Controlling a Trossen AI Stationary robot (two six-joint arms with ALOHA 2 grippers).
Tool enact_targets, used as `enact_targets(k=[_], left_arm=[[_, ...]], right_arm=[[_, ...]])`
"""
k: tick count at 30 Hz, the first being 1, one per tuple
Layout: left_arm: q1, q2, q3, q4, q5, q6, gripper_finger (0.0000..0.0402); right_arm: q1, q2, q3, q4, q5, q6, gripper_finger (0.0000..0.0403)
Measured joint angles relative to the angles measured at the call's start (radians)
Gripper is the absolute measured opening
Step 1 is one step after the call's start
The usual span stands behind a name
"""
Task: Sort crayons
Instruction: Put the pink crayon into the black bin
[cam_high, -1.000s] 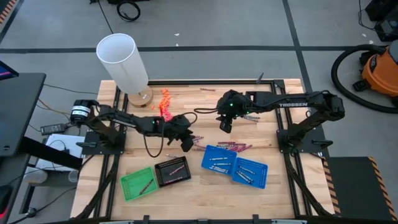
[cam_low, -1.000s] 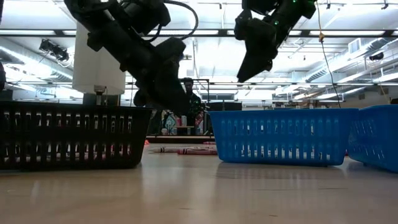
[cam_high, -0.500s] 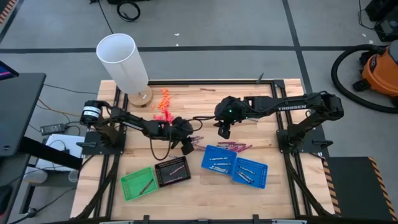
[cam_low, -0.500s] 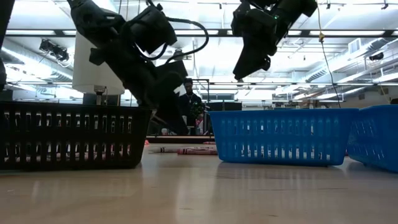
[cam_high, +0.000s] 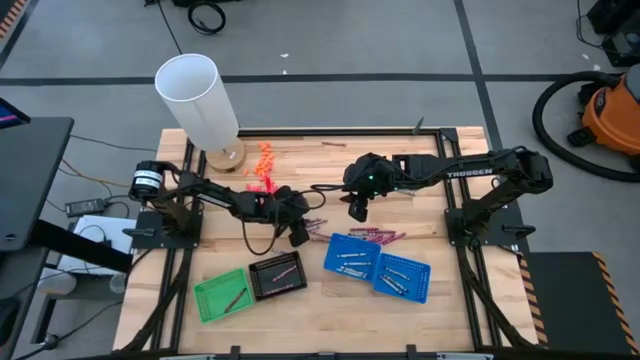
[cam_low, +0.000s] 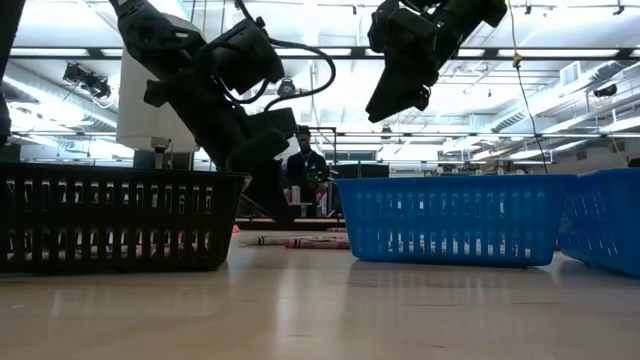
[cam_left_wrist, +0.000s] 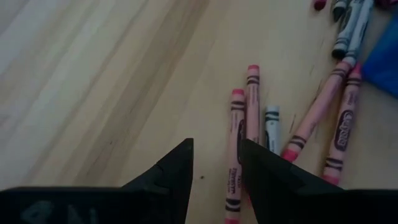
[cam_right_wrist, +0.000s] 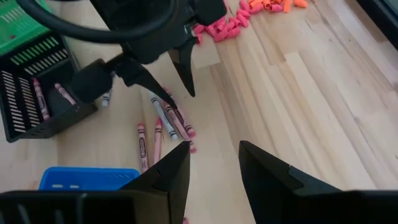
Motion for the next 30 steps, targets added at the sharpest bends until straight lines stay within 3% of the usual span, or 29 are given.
enact_targets(k=[21, 30], left_arm=[[0.049, 0.029, 0.001, -0.069, 0.052, 0.027, 0.0137], [0.062, 0.049, 0.006, -0.107, 0.105, -0.039, 0.0019]], right_arm=[[0.002, 0.0, 0.0, 0.003, -0.01, 0.0, 0.0146], [0.014, 0.0, 0.0, 0.007, -0.01, -0.041, 0.0146]])
